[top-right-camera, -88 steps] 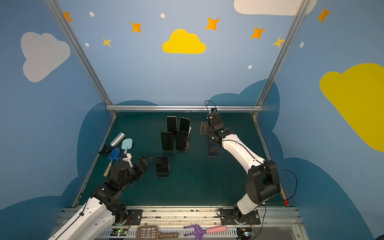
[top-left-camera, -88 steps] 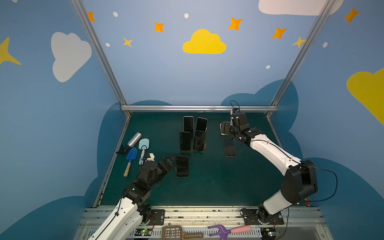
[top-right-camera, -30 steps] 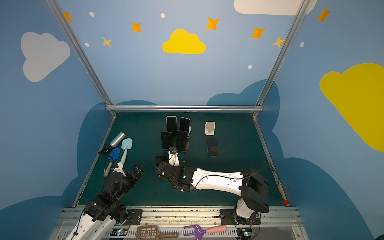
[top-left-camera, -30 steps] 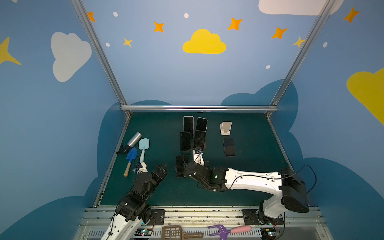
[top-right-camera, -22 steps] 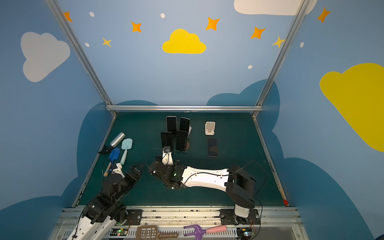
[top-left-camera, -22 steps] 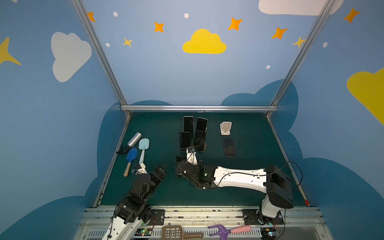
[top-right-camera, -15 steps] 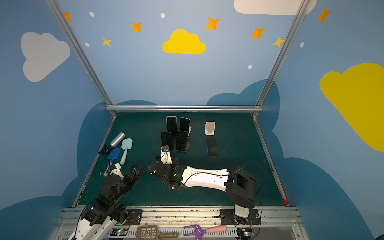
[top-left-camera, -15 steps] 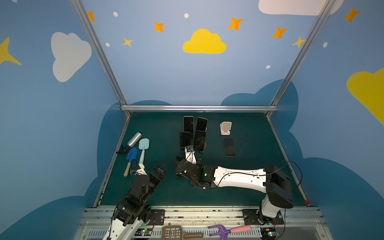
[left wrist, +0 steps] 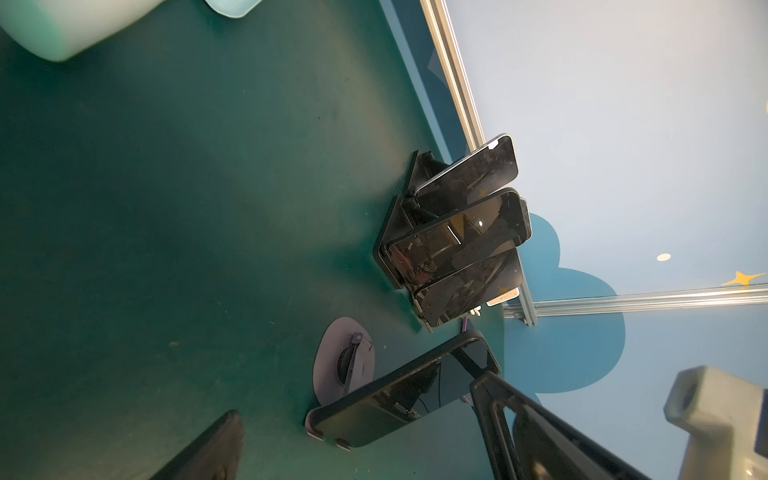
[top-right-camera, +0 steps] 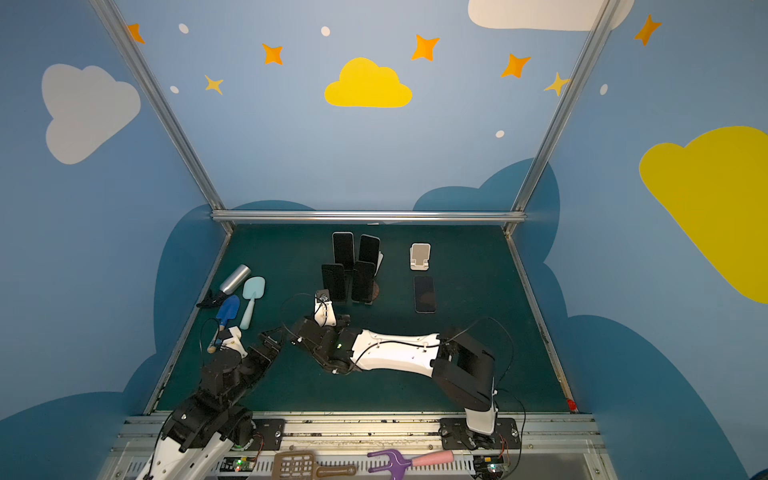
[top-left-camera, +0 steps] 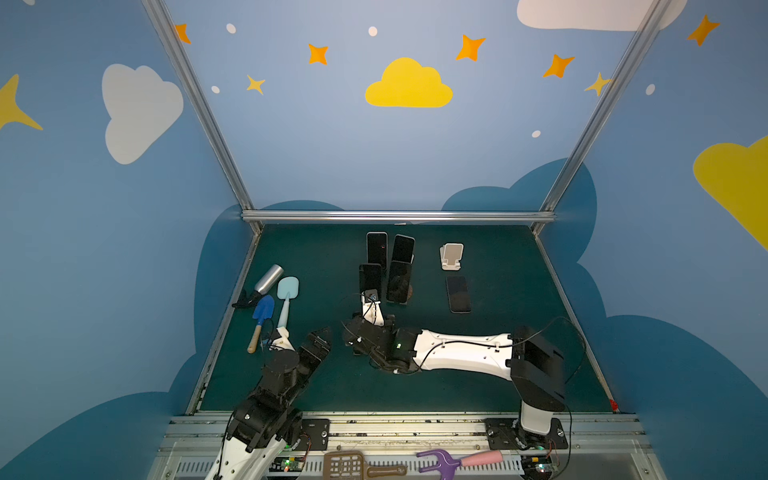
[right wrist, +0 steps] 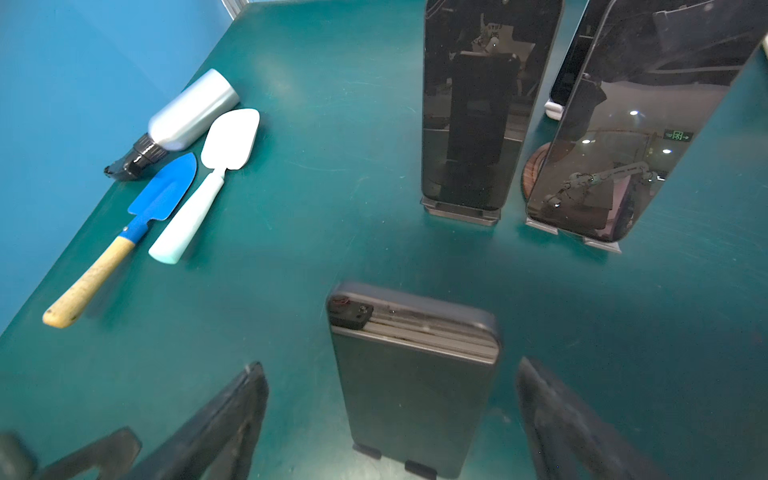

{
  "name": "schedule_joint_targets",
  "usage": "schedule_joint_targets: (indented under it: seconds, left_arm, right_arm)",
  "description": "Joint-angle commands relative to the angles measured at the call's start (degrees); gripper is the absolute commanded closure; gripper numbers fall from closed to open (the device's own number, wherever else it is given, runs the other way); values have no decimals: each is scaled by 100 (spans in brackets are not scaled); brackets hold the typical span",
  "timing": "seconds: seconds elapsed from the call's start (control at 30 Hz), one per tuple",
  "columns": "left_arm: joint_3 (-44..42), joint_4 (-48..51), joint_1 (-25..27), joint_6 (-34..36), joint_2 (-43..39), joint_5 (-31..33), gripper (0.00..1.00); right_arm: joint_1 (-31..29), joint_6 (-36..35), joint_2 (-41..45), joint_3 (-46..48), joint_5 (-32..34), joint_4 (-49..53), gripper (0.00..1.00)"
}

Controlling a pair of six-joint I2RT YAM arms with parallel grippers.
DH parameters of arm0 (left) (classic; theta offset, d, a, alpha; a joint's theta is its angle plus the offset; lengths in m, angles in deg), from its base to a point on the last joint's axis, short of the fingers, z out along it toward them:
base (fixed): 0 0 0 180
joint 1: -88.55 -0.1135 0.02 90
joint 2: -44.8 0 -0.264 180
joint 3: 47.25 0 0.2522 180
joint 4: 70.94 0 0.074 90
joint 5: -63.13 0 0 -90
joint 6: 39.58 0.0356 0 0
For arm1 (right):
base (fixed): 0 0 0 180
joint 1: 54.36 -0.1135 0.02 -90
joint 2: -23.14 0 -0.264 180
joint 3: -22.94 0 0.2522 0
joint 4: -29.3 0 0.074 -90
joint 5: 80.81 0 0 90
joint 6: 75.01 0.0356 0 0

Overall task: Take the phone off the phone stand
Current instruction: 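Lower the right gripper and close it on the dark phone's top edge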

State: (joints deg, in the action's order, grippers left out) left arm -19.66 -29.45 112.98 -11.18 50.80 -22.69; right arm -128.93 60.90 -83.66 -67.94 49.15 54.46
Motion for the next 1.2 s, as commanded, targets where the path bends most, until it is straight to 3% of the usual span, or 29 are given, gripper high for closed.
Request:
schedule_joint_targets:
  seconds: [0.0,1.17]
  left_arm:
    - [120,53,1,38,-30,74,0]
    - [136,119,2,26,-46,38,0]
  right_arm:
    - [73,119,-133,-202,171,161,6]
    - [-58,841,-1094,-907,995,714,13]
